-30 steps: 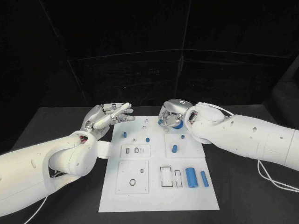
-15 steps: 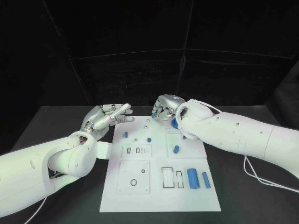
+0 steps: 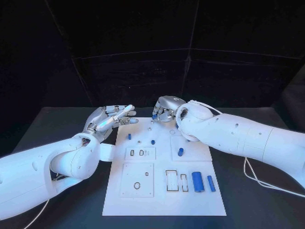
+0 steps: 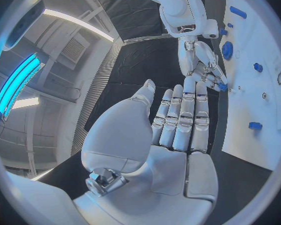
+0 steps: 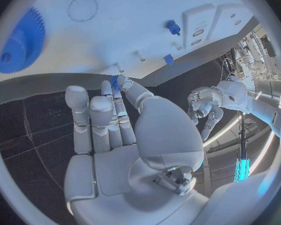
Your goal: Assemble the parts on the task board
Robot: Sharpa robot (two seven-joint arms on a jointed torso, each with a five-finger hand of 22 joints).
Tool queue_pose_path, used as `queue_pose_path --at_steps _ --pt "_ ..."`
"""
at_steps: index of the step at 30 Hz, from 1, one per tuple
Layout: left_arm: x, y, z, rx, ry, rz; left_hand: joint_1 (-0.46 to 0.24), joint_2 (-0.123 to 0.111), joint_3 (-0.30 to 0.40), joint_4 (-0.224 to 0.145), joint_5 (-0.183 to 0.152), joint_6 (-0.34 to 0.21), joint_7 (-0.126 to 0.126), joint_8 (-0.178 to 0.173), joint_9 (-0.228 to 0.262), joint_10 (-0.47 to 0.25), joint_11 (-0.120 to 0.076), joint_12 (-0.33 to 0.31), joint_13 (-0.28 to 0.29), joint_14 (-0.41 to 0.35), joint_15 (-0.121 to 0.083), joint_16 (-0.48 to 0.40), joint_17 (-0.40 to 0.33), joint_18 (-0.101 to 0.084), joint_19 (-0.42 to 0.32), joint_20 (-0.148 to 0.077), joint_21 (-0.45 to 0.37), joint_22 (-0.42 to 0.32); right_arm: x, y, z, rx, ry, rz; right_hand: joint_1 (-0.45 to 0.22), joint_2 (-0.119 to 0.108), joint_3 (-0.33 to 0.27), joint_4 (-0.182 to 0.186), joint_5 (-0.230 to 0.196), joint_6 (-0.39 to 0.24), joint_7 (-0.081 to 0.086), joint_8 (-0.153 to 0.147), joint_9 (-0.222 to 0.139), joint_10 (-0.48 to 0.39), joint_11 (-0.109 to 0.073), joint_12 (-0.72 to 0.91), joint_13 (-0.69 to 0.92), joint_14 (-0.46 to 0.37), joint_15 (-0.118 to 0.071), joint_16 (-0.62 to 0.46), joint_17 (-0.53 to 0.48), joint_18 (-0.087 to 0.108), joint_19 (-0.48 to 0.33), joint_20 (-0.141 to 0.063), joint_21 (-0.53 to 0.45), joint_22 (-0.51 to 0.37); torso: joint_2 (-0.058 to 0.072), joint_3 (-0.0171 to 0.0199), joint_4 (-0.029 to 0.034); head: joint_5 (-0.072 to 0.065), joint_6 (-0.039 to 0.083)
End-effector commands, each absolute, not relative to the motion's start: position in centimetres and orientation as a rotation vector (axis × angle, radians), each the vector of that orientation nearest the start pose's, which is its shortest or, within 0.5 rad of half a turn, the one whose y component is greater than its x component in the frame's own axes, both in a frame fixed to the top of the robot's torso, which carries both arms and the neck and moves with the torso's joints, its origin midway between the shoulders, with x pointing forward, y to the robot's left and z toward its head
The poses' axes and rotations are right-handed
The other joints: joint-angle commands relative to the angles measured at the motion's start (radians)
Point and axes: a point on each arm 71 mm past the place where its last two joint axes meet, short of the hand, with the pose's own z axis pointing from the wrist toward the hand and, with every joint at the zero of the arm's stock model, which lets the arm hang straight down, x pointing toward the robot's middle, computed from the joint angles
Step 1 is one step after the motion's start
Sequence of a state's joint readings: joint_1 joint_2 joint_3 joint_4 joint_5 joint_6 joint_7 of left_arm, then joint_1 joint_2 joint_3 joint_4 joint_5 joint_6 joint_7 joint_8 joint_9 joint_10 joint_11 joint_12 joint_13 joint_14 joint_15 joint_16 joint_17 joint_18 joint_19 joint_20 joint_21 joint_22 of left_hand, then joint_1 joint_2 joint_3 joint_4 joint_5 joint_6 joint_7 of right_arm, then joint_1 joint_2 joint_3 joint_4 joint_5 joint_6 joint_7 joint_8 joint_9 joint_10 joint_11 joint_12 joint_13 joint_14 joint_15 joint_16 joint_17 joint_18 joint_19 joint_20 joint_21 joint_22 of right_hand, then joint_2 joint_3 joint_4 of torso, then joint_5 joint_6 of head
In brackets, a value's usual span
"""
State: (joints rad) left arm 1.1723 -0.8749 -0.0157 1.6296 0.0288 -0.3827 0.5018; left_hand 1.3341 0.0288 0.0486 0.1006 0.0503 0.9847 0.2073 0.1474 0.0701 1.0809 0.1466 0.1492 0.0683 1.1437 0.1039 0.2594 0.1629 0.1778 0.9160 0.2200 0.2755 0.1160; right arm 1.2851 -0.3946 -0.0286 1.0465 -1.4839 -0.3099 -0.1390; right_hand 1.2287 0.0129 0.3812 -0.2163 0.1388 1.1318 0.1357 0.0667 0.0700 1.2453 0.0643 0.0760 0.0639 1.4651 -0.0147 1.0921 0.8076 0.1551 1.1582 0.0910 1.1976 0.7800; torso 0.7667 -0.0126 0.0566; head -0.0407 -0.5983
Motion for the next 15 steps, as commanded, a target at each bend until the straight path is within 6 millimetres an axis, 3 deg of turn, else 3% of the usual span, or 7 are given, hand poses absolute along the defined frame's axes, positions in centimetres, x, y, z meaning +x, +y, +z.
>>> queue_pose_path --at_steps 1,15 --pt "46.95 19.84 -16.62 -1.104 1.3 -1.633 -0.001 -0.005 0.0 -0.005 -0.003 -0.001 0.004 -0.006 -0.001 0.002 0.007 -0.005 -0.001 0.008 0.0 -0.005 0.002 0.006 0.009 0.001 -0.005 -0.002 57.2 -9.75 -15.75 -0.197 1.61 0.561 0.004 -0.005 0.004 0.001 -0.001 0.001 0.003 0.006 0.001 -0.001 0.004 -0.004 0.0 0.016 -0.002 0.007 0.002 -0.009 0.007 -0.001 0.004 0.003 0.001 -0.0002 0.0001 0.002 -0.001" --pt "47.01 19.9 -16.55 -1.102 1.296 -1.631 -0.001 -0.005 0.0 -0.005 -0.003 -0.001 0.004 -0.006 -0.001 0.002 0.007 -0.005 -0.001 0.008 0.0 -0.005 0.002 0.006 0.009 0.001 -0.005 -0.002 57.3 -9.58 -16.14 -0.216 1.657 0.543 0.003 -0.006 0.005 0.002 0.0 0.0 0.003 0.005 0.0 -0.002 0.004 -0.005 0.0 0.016 -0.001 0.008 0.001 -0.009 0.006 -0.001 0.005 0.004 0.002 0.0005 -0.0025 0.006 -0.006"
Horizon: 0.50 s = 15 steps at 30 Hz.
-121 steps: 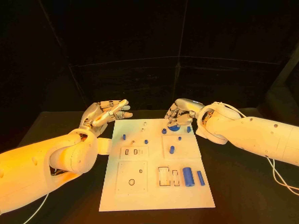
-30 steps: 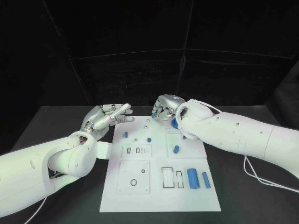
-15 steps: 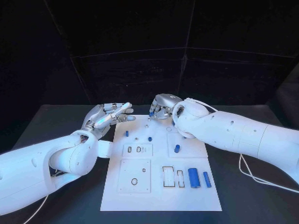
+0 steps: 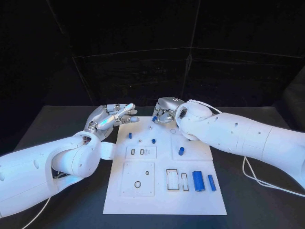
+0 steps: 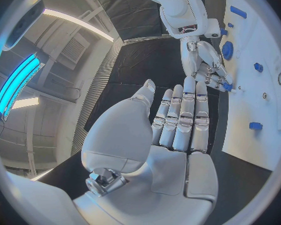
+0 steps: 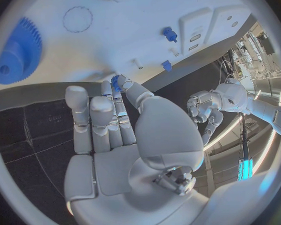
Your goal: Assemble the parts on the task board
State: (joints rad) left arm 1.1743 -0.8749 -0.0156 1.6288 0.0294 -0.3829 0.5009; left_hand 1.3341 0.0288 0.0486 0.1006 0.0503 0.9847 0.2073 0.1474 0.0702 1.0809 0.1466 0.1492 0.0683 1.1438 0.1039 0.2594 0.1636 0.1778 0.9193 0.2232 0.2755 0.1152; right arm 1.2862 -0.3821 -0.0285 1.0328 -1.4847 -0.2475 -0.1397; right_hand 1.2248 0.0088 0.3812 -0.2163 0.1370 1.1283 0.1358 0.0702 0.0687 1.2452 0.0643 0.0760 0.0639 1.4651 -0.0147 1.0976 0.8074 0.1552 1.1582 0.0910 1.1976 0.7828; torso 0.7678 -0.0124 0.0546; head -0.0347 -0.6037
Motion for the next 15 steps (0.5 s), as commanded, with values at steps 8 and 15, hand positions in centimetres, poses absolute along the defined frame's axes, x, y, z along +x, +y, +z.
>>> queue_pose_path --at_steps 8,15 --pt "47.11 20.04 -16.55 -1.102 1.294 -1.627 -0.001 -0.005 0.0 -0.006 -0.003 -0.001 0.004 -0.007 -0.001 0.002 0.007 -0.006 -0.001 0.008 0.0 -0.005 0.001 0.006 0.006 -0.002 -0.006 -0.001 57.36 -9.25 -16.13 -0.218 1.654 0.546 0.005 -0.005 0.008 0.005 0.001 0.001 0.004 0.0 0.001 -0.004 0.005 -0.007 0.0 0.014 0.0 0.004 0.0 -0.009 0.005 0.0 0.006 0.002 0.002 -0.0001 -0.0003 0.0 -0.005" --pt "47.18 20.06 -16.55 -1.102 1.294 -1.626 -0.001 -0.005 0.0 -0.006 -0.003 -0.001 0.004 -0.007 -0.001 0.002 0.007 -0.006 -0.001 0.008 0.0 -0.005 0.001 0.006 0.006 -0.002 -0.006 -0.001 57.55 -9.03 -16.03 -0.206 1.635 0.544 0.0 -0.029 0.026 0.018 -0.006 -0.064 0.025 -0.01 -0.006 -0.058 0.025 -0.015 -0.002 0.007 0.015 0.012 -0.004 -0.009 -0.003 0.012 0.012 0.003 0.002 0.0001 0.0005 0.001 -0.006"
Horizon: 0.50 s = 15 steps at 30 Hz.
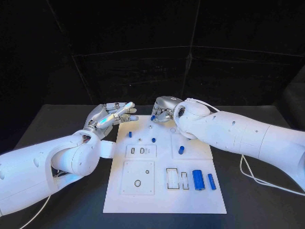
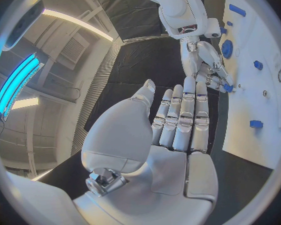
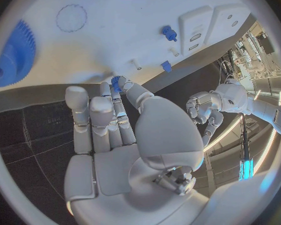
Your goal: Assemble the parts on the task board
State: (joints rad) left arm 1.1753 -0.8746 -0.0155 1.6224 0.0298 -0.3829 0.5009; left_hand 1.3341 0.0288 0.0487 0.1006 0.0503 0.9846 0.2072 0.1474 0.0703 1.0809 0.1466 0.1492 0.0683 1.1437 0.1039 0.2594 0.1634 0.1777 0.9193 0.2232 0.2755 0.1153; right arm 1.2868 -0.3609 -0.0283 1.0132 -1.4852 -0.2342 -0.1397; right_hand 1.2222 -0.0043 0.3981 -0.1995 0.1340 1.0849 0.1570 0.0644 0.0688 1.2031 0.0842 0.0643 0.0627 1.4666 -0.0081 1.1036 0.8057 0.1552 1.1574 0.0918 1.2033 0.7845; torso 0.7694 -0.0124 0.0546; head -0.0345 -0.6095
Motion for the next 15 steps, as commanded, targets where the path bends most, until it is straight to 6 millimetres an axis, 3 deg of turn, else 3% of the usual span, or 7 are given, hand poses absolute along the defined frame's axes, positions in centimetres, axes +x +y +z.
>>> queue_pose_path --at_steps 1,5,12,15 --pt "47.2 20.1 -16.6 -1.102 1.294 -1.626 -0.001 -0.005 0.0 -0.006 -0.003 -0.001 0.004 -0.007 -0.001 0.002 0.007 -0.006 -0.001 0.008 0.0 -0.005 0.001 0.006 0.006 -0.002 -0.006 -0.001 57.6 -9.0 -16.0 -0.205 1.634 0.544 0.003 -0.018 0.012 0.003 -0.004 -0.026 0.005 -0.004 -0.006 -0.021 0.007 -0.003 -0.001 0.004 0.01 0.007 -0.003 -0.009 -0.003 0.012 0.007 0.001 0.0 -0.0002 0.0004 0.001 0.0" --pt "47.2 20.1 -16.6 -1.105 1.295 -1.626 -0.001 -0.005 0.0 -0.006 -0.003 -0.001 0.004 -0.007 -0.001 0.002 0.007 -0.006 -0.001 0.008 0.0 -0.005 0.001 0.006 0.006 -0.002 -0.006 -0.001 57.6 -8.9 -16.0 -0.204 1.634 0.543 0.003 -0.032 0.019 0.008 -0.008 -0.057 0.009 -0.005 -0.006 -0.044 0.012 -0.002 0.0 0.0 0.015 0.009 -0.008 -0.008 -0.009 0.019 0.008 -0.001 0.0 -0.0002 -0.0002 0.002 -0.002" --pt "47.3 20.2 -16.6 -1.116 1.293 -1.625 -0.001 -0.005 0.0 -0.006 -0.003 -0.001 0.004 -0.007 -0.001 0.002 0.007 -0.006 -0.001 0.008 0.0 -0.005 0.001 0.006 0.006 -0.002 -0.006 -0.001 57.5 -9.5 -15.9 -0.193 1.625 0.538 0.003 -0.072 -0.004 0.028 -0.029 -0.178 0.016 -0.003 -0.005 -0.098 0.021 0.005 0.001 -0.01 0.023 0.01 -0.028 -0.004 -0.025 0.028 0.006 -0.014 0.0 0.0003 -0.0018 0.003 -0.002" --pt "47.3 20.3 -16.6 -1.117 1.293 -1.624 -0.001 -0.005 0.0 -0.006 -0.003 -0.001 0.004 -0.007 -0.001 0.002 0.007 -0.006 -0.001 0.008 0.0 -0.005 0.001 0.006 0.006 -0.002 -0.006 -0.001 57.3 -10.2 -15.8 -0.183 1.61 0.539 0.004 -0.076 -0.011 0.032 -0.027 -0.185 0.019 -0.003 -0.005 -0.101 0.024 0.007 0.002 -0.011 0.024 0.011 -0.029 -0.004 -0.026 0.029 0.005 -0.016 0.0 0.0006 -0.0027 0.004 -0.001"
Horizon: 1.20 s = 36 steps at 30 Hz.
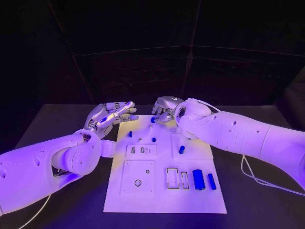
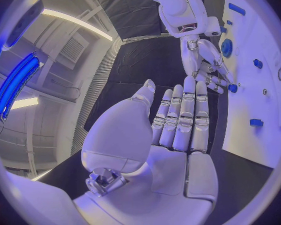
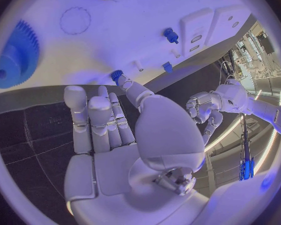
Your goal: Assemble the parts on the task board
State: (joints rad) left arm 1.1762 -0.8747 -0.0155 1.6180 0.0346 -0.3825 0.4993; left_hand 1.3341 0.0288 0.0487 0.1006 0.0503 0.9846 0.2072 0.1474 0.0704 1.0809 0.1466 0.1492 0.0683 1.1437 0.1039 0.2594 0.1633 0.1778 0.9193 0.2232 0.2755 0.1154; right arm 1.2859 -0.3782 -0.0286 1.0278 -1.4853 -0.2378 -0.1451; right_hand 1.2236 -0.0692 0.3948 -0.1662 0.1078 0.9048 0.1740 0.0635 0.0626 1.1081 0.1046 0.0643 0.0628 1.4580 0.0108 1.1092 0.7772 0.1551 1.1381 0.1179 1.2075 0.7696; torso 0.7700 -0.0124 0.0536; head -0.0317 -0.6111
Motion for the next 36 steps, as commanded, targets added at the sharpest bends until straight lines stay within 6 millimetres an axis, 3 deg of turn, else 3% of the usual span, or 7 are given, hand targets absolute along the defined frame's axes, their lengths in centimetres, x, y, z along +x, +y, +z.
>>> queue_pose_path --at_steps 1,8,12,16,19,23,36 --pt "47.3 20.3 -16.6 -1.118 1.293 -1.623 -0.001 -0.005 0.0 -0.006 -0.003 -0.001 0.004 -0.007 -0.001 0.002 0.007 -0.006 -0.001 0.008 0.0 -0.005 0.002 0.006 0.006 -0.002 -0.006 -0.002 57.1 -10.6 -15.6 -0.177 1.6 0.54 0.003 -0.011 -0.01 0.001 0.0 -0.001 0.003 0.0 0.003 -0.004 0.004 0.01 0.002 -0.002 0.006 0.007 0.0 -0.004 -0.006 0.004 0.002 0.0 0.0 0.0007 -0.0016 0.001 0.0" --pt "47.3 20.8 -16.6 -1.12 1.29 -1.615 -0.001 -0.004 0.001 -0.009 -0.003 0.001 0.002 -0.009 -0.001 0.005 0.006 -0.01 -0.001 0.012 -0.001 -0.009 0.004 0.006 0.01 -0.002 -0.008 -0.004 55.7 -15.2 -15.0 -0.057 1.588 0.569 -0.004 -0.034 -0.038 0.027 0.066 0.06 -0.011 0.022 0.01 0.161 -0.027 0.106 0.035 0.016 -0.015 0.064 0.069 -0.014 0.035 -0.009 0.041 0.065 -0.002 0.0021 -0.0088 0.001 0.004" --pt "47.3 20.9 -16.6 -1.122 1.289 -1.612 -0.002 -0.003 0.001 -0.01 -0.003 0.005 -0.002 -0.01 -0.001 0.01 0.003 -0.011 0.0 0.018 -0.003 -0.01 0.006 0.007 0.015 -0.003 -0.009 -0.005 55.4 -18.1 -14.7 0.031 1.644 0.561 -0.018 -0.085 -0.145 0.07 0.128 0.041 -0.038 0.023 0.009 0.265 -0.059 0.235 0.121 0.033 -0.045 0.135 0.165 -0.027 0.087 -0.04 0.084 0.143 -0.003 0.0042 -0.0155 0.0 0.009" --pt "47.3 21.0 -16.6 -1.122 1.291 -1.612 -0.002 -0.002 0.002 -0.011 -0.003 0.009 -0.004 -0.01 0.0 0.013 0.001 -0.012 0.0 0.02 -0.004 -0.012 0.007 0.007 0.018 -0.004 -0.01 -0.006 55.2 -20.5 -14.8 0.081 1.699 0.524 0.026 -0.071 -0.313 0.147 0.159 0.017 -0.058 0.047 0.011 0.24 -0.057 0.599 0.447 0.057 -0.042 0.274 0.385 -0.056 0.16 -0.051 0.159 0.286 -0.003 0.0063 -0.0184 0.001 0.012" --pt "47.4 21.0 -16.7 -1.123 1.291 -1.611 -0.002 -0.002 0.002 -0.011 -0.003 0.01 -0.005 -0.01 0.0 0.014 0.001 -0.012 0.0 0.02 -0.004 -0.013 0.007 0.007 0.019 -0.004 -0.01 -0.006 55.3 -21.8 -14.9 0.104 1.734 0.493 0.074 -0.035 -0.401 0.236 0.158 -0.023 -0.031 0.068 0.009 0.214 -0.044 0.983 0.85 0.064 -0.034 0.337 0.498 -0.07 0.194 -0.029 0.202 0.372 -0.002 0.0054 -0.0177 -0.004 0.014" --pt "47.4 20.9 -16.7 -1.123 1.292 -1.612 -0.003 -0.002 0.002 -0.011 -0.003 0.011 -0.005 -0.01 0.0 0.015 0.0 -0.013 0.0 0.021 -0.005 -0.013 0.007 0.007 0.019 -0.005 -0.01 -0.007 55.5 -22.5 -15.2 0.106 1.777 0.456 0.111 -0.054 -0.452 0.301 0.14 -0.071 -0.01 0.075 0.007 0.255 -0.036 1.15 1.042 0.07 -0.015 0.363 0.549 -0.076 0.208 -0.016 0.222 0.41 -0.001 0.0049 -0.0157 -0.009 0.014" --pt "47.6 20.8 -16.8 -1.123 1.293 -1.613 -0.002 -0.002 0.002 -0.011 -0.003 0.011 -0.005 -0.01 0.0 0.016 0.0 -0.013 0.0 0.021 -0.005 -0.014 0.008 0.007 0.02 -0.005 -0.011 -0.007 55.9 -21.7 -15.8 0.048 1.841 0.433 0.173 -0.029 -0.454 0.316 0.157 -0.064 -0.013 0.111 0.011 0.309 -0.033 1.276 1.197 0.078 -0.014 0.388 0.599 -0.082 0.225 -0.011 0.238 0.444 -0.001 0.0025 -0.0124 -0.012 0.007"
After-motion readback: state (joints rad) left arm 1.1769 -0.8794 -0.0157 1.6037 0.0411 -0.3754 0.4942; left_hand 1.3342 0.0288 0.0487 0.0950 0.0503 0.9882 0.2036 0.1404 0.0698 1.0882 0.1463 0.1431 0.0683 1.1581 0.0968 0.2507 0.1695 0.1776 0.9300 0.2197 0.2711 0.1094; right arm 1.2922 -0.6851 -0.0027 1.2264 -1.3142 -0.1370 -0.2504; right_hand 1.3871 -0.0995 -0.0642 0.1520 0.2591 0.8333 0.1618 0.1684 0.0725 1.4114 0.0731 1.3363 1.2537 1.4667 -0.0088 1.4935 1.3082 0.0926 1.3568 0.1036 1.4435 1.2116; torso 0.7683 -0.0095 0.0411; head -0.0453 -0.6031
